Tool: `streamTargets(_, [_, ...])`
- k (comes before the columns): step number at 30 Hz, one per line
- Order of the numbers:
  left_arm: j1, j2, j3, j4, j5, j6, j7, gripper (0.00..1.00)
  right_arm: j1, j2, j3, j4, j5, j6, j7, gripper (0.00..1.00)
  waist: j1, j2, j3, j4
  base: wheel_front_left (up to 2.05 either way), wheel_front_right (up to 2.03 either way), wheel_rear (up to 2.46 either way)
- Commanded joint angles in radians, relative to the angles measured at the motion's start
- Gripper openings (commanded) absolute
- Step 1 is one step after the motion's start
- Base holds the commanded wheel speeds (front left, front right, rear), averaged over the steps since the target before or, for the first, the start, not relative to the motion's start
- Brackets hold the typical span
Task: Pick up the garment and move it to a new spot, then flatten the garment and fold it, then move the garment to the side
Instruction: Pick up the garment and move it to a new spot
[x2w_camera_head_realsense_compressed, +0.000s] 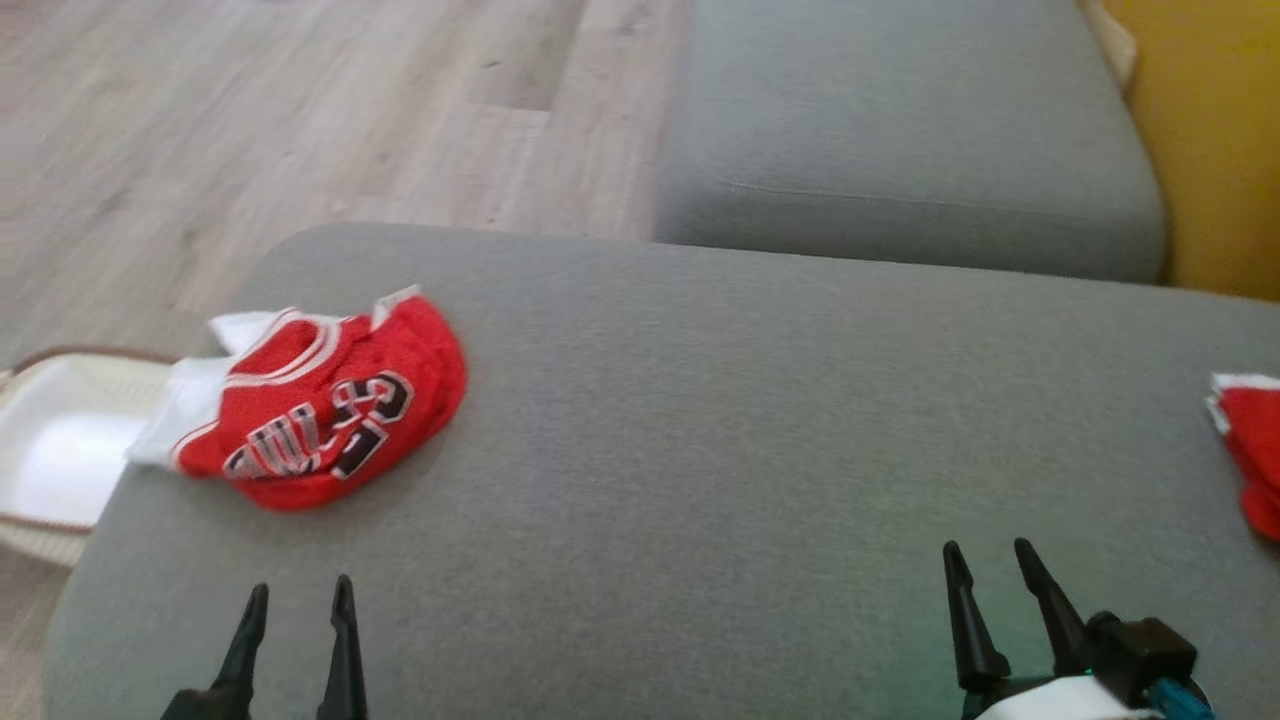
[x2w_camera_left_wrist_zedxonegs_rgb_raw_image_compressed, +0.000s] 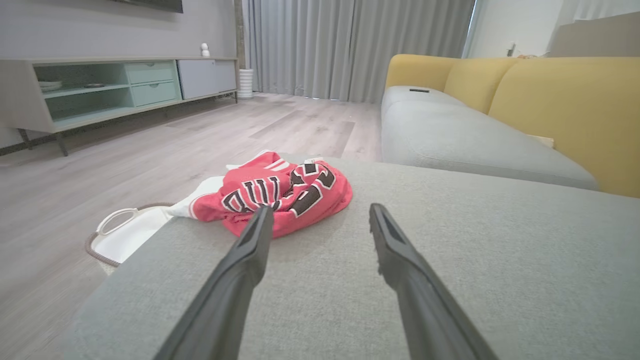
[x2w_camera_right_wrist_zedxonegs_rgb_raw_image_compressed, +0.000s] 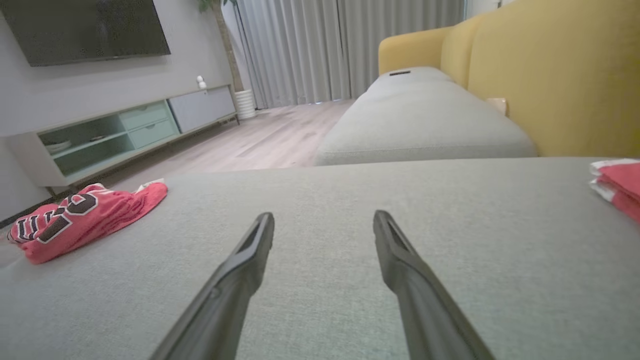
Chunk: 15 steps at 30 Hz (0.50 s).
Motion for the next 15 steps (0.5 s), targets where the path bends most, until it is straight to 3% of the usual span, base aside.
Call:
streamTargets(1, [-0.040,-0.003,0.039,-0.035,0.011,-0.005,-0.005,1.00,-0.035,-0.002,0.027,-0.028,0.001,0.007,-0.014,1.00,0.0000,0.0000,0.000,0.047,0.00,0.00,0.00])
streamTargets(15, [-0.029,-0.003,0.097,-0.071,0.025,0.001,-0.005,1.00,-0.040,0.001,0.029,-0.028,-0.006,0.007,-0.014,1.00,0.0000,0.0000,0.037,0.219,0.00,0.00,0.00])
